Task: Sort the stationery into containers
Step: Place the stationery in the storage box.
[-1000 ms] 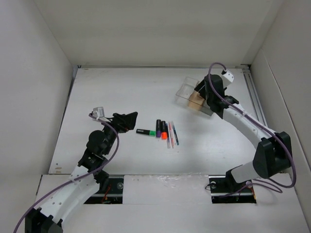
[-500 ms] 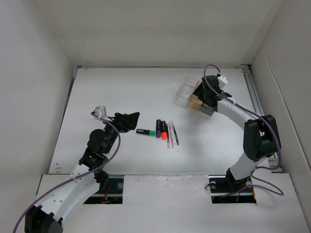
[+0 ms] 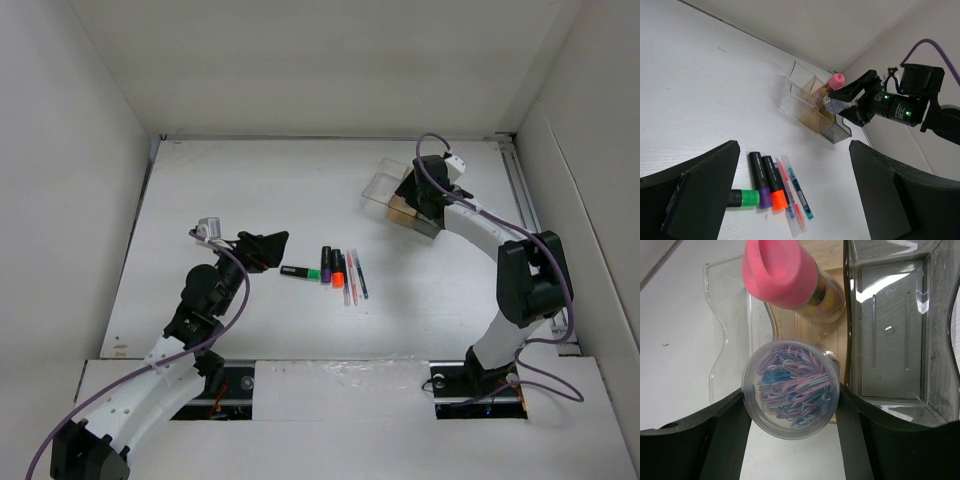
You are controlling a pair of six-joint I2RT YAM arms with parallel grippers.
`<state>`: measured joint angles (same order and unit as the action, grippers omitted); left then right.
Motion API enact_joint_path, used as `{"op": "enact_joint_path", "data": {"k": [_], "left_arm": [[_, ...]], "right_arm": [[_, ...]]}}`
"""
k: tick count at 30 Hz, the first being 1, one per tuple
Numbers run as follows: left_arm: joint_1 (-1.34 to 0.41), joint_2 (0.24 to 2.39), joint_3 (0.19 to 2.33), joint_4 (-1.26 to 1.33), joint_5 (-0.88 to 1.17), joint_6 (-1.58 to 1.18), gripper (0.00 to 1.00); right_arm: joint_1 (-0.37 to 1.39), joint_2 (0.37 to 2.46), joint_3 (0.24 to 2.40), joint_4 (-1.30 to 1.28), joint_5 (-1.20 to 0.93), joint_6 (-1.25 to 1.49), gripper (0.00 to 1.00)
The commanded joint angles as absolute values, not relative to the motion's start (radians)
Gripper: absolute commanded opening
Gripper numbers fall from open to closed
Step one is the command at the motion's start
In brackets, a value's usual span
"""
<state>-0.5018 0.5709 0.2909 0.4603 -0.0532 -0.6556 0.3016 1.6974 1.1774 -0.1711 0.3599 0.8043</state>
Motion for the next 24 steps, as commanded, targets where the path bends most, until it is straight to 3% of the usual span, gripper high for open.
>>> {"op": "enact_joint_path", "data": {"k": [1, 9, 18, 24], "left_arm": [[-0.499, 0.549, 0.325, 0.509, -0.043, -0.641, 0.9], [-0.499, 0.54, 0.328, 0.499, -0.063, -0.632, 0.9], [-0.499, 0.54, 0.339, 0.499, -0.051, -0.632, 0.9], [-0.499, 0.54, 0.336, 0.5, -0.051, -0.641, 0.9]], "right_arm": [[0.304, 1.713, 1.226, -0.117, 0.357, 0.798, 0.57], [0.304, 1.715, 1.226, -0.117, 0.337, 0.807, 0.71], [0.322, 1.628, 1.204, -0.126, 0.357, 0.807, 0.73], [0.313, 1.69, 1.221, -0.149, 0.36, 0.807, 0.8]]}}
